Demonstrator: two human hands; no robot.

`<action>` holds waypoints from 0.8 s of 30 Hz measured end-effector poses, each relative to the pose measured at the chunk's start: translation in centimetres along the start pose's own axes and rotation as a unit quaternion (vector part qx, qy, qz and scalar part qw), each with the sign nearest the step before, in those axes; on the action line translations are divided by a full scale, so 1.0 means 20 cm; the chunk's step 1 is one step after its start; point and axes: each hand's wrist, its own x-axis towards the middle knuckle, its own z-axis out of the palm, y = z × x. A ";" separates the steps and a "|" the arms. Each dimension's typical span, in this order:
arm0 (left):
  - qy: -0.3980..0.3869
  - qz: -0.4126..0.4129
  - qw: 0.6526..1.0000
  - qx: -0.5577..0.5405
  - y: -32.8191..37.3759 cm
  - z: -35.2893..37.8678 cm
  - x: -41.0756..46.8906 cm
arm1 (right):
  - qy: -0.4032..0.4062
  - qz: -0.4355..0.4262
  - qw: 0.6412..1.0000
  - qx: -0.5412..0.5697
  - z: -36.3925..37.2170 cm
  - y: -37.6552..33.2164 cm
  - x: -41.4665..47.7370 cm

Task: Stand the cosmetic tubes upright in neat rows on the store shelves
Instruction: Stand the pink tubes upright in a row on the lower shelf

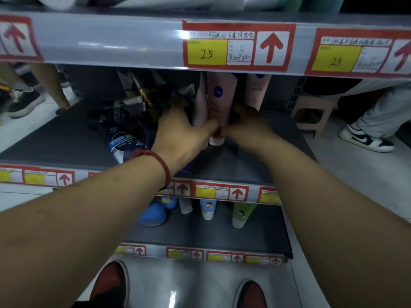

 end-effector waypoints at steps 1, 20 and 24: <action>-0.004 0.001 1.000 -0.004 -0.01 0.02 0.01 | 0.002 0.000 1.000 0.007 0.01 0.01 0.01; -0.080 0.002 0.988 -0.131 -0.04 0.46 0.12 | 0.144 0.053 0.977 0.151 -0.35 0.41 0.08; -0.098 0.000 0.976 -0.192 -0.06 0.50 0.14 | 0.143 0.014 0.979 0.142 -0.30 0.41 0.11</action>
